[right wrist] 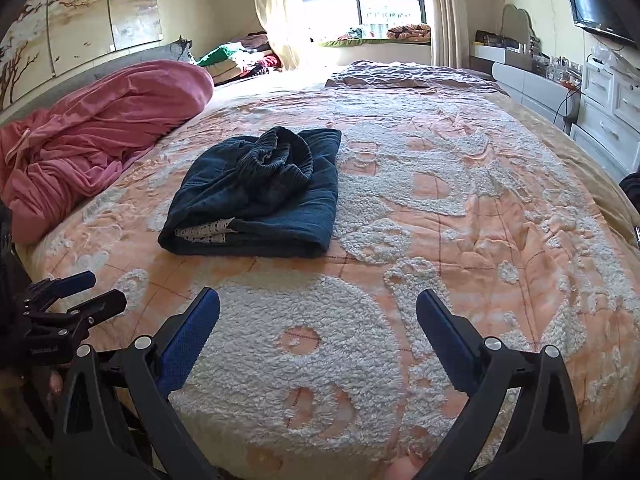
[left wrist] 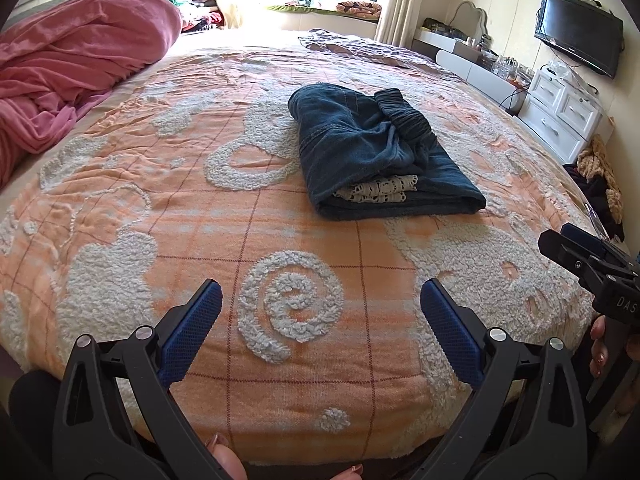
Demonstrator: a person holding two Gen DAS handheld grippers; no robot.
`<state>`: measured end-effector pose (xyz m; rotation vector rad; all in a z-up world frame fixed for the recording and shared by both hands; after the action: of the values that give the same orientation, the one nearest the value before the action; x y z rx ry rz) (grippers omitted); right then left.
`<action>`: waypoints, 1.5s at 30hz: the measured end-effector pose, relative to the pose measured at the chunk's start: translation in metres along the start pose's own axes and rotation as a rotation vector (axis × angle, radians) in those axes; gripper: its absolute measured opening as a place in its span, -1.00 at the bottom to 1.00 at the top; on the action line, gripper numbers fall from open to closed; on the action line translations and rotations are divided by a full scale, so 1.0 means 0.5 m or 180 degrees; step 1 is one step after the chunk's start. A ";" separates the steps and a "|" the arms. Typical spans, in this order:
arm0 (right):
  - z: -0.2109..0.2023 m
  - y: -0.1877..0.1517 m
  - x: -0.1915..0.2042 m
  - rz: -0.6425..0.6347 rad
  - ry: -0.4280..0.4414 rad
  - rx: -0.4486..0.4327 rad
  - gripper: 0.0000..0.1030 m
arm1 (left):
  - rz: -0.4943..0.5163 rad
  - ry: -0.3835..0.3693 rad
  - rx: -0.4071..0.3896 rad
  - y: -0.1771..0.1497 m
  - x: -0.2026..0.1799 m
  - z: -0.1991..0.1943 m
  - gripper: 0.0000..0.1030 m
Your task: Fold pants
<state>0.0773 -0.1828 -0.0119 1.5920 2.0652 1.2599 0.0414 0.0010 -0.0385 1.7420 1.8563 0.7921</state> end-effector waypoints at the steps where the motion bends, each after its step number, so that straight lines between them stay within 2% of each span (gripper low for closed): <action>1: 0.000 -0.003 0.001 0.0005 0.0010 0.0012 0.91 | 0.0011 -0.0002 -0.0001 -0.003 -0.002 0.000 0.81; 45: 0.014 -0.012 -0.007 0.0051 -0.0011 0.0073 0.91 | 0.0078 0.0101 0.0022 -0.011 -0.016 0.005 0.81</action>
<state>0.0790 -0.1827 -0.0217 1.6225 2.0764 1.2423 0.0397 -0.0071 -0.0446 1.7694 1.8634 0.8282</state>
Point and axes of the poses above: each gripper's, at about its wrist camera, not at the fingertips, and z roughly the way its jaws point, x to its left, y to its top, the point moved 2 cm from there along z, roughly the way its jaws point, and after that the axes turned 15 degrees about y, right-handed, at the moved point
